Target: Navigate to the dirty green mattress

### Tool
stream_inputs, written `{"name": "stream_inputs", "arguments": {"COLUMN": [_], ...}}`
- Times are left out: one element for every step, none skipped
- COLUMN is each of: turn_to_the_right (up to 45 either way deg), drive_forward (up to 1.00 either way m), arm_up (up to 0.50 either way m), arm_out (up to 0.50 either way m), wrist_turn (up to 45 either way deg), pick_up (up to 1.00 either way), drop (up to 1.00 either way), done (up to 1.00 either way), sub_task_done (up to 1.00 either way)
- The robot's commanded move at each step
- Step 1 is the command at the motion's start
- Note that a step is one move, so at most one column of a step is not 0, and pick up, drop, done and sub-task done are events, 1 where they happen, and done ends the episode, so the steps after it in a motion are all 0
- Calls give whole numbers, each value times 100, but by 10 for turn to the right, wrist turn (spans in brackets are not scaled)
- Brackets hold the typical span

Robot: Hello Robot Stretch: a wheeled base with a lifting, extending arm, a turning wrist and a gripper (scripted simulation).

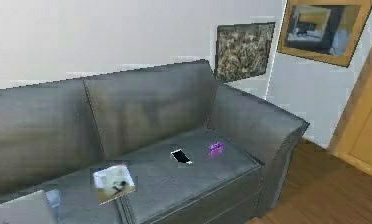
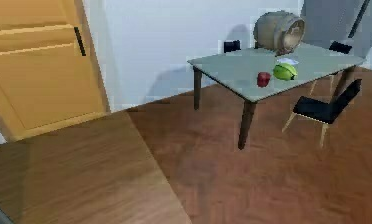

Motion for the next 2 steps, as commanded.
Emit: {"name": "stream_inputs", "arguments": {"turn_to_the_right": [-450,-450], "drive_forward": [0,0], "arm_up": [0,0], "arm_out": [0,0], "wrist_turn": [0,0], "pick_up": [0,0], "drop": [0,0], "done": [0,0], "sub_task_done": [0,0]}}
